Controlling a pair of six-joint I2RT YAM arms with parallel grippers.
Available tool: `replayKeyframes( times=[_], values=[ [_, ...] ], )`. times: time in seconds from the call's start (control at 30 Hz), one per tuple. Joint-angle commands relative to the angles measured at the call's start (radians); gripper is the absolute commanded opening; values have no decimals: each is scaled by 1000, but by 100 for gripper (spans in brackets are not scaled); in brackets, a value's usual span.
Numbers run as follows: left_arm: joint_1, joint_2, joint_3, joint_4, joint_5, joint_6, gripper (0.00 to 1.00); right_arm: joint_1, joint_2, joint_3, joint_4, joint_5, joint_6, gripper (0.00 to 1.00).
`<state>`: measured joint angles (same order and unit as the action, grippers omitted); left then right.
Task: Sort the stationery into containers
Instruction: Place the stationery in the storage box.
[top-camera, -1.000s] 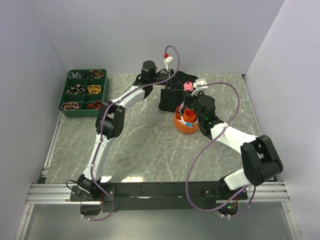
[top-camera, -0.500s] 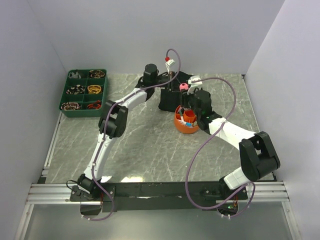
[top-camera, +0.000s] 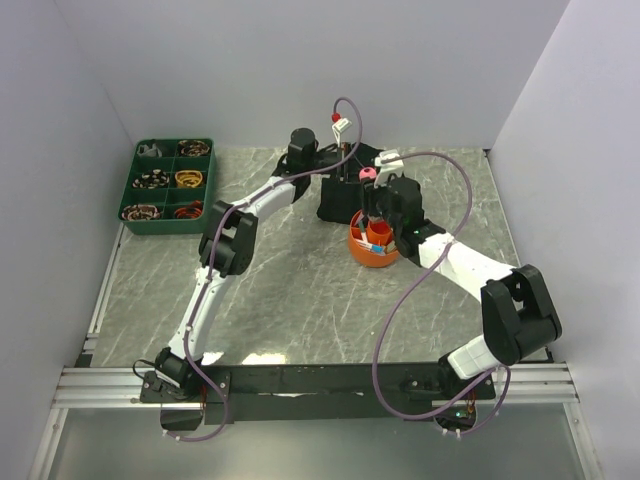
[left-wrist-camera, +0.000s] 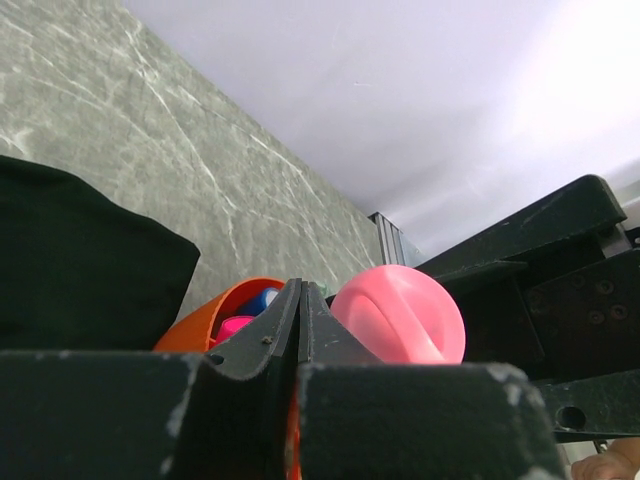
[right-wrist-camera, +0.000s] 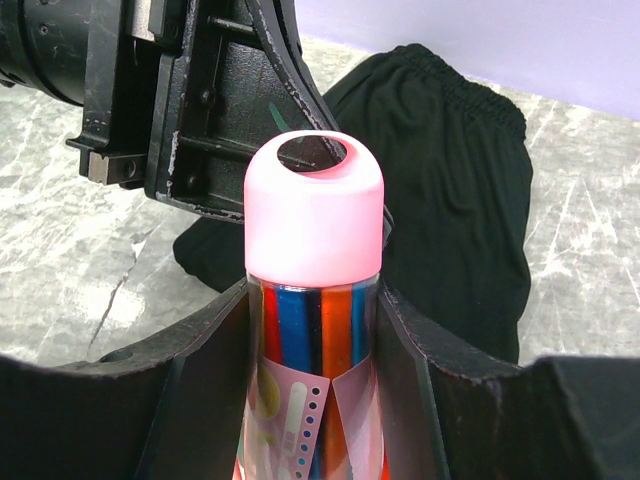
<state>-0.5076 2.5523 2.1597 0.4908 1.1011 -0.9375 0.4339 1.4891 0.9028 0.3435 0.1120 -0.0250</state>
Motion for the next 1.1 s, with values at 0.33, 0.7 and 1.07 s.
replayKeyframes(
  times=[0.33,0.7,1.07],
  values=[
    [-46,-40,111,184,75,-87,7,2,142,133,-334,-21,-13,2],
    [-46,-30,131,195,72,-92,6,2,131,122,-379,-24,-26,32],
    [-46,-49,129,167,74,-69,6,3,102,123,-437,-66,-18,72]
  ],
)
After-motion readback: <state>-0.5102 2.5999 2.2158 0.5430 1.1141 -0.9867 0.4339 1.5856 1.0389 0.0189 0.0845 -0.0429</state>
